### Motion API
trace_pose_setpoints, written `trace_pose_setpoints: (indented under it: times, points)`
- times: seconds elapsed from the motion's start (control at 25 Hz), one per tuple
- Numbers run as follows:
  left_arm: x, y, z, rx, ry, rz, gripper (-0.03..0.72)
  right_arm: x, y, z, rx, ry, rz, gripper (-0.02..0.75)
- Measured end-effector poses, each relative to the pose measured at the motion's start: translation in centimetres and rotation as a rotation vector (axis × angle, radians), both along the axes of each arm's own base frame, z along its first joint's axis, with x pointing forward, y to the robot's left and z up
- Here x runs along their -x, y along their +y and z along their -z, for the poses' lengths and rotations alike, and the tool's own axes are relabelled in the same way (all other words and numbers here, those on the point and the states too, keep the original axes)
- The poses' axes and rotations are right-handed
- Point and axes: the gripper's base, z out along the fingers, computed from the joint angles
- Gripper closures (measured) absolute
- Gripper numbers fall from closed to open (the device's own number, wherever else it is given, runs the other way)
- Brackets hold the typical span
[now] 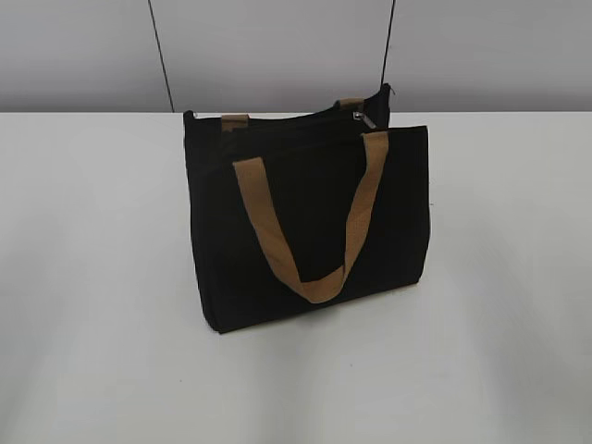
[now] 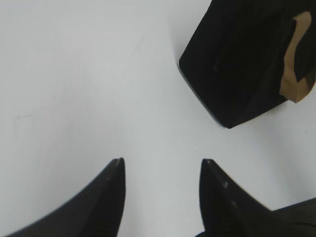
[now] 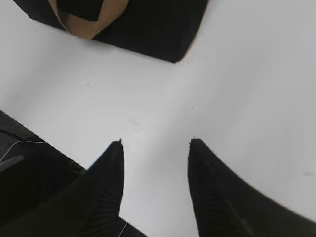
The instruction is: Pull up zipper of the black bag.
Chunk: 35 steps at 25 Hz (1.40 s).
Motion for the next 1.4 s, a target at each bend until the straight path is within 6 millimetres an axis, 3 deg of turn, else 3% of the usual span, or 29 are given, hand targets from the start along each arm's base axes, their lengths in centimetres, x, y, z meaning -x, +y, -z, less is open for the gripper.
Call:
trace_pose_setpoints:
  times: [0.36,0.56,0.68,0.84,1.4]
  points:
    - [4.8,2.1,0.8,0.013,-0.045,-0.008,0.326,9.0,-2.5,-0.3,-0.041,-0.131,0.091,0.401]
    - [6.1,2.7,1.0,0.020,-0.082,-0.013,0.327,13.0,-3.7,1.8,-0.051,-0.172,0.141,0.401]
    - [6.1,2.7,2.4,0.010,-0.060,-0.013,0.327,14.4,-4.1,2.8,-0.077,-0.207,0.175,0.401]
    - [6.0,2.7,3.1,0.014,-0.070,-0.012,0.327,14.8,-4.5,3.4,-0.107,-0.288,0.224,0.401]
    - [6.0,2.7,2.9,0.018,-0.090,-0.013,0.329,14.5,-5.0,3.4,-0.110,-0.299,0.302,0.431]
